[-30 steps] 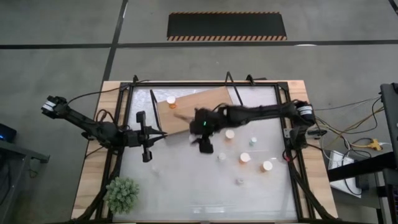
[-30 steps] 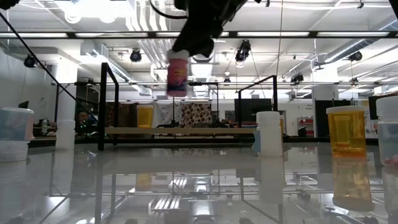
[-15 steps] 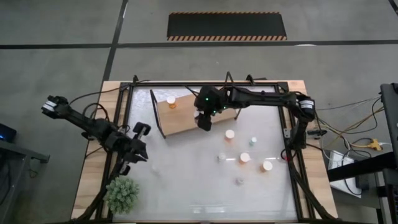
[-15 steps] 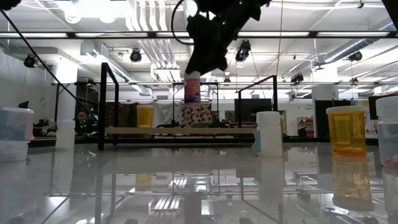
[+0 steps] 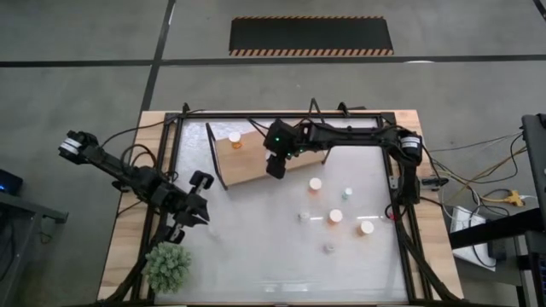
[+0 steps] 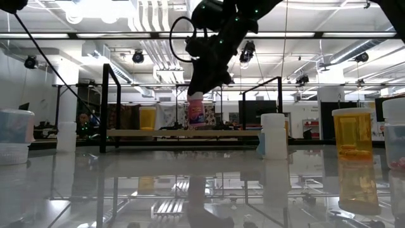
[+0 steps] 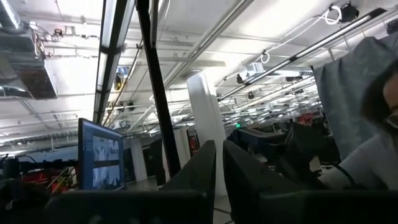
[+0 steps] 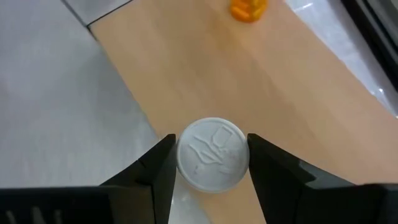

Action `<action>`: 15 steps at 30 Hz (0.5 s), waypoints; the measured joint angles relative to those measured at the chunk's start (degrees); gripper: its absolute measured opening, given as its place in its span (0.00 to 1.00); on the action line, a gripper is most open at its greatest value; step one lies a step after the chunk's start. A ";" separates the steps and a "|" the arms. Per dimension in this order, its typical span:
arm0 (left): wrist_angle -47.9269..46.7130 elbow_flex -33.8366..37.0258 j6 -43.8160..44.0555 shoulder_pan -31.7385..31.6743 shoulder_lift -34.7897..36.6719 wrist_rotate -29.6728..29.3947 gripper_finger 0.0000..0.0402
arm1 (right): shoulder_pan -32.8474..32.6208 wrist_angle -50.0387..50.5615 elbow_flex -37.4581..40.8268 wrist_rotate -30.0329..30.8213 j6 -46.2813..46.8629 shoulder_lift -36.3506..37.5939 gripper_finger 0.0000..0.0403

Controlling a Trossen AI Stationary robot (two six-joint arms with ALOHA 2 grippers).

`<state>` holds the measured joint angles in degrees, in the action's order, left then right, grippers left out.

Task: Pick and place medicine bottles onto shelf by color
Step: Put the big pink pill bottle on the shelf

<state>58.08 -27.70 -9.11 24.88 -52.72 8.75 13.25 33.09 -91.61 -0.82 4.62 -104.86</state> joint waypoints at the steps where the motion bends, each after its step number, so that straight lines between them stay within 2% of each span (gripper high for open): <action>1: 0.01 0.02 0.00 0.00 0.06 0.00 0.03 | 0.22 -0.07 0.00 0.07 0.29 0.00 0.41; 9: 0.40 0.02 0.27 -0.02 0.10 0.01 0.03 | 1.06 -0.51 0.00 0.99 4.50 0.00 0.41; 15: 0.08 0.02 -0.20 -0.02 -0.01 0.04 0.03 | 1.06 -0.47 0.00 0.96 7.59 0.00 0.46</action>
<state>58.16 -27.68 -9.31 24.86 -52.73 8.80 14.31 32.62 -91.61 0.14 12.21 -104.86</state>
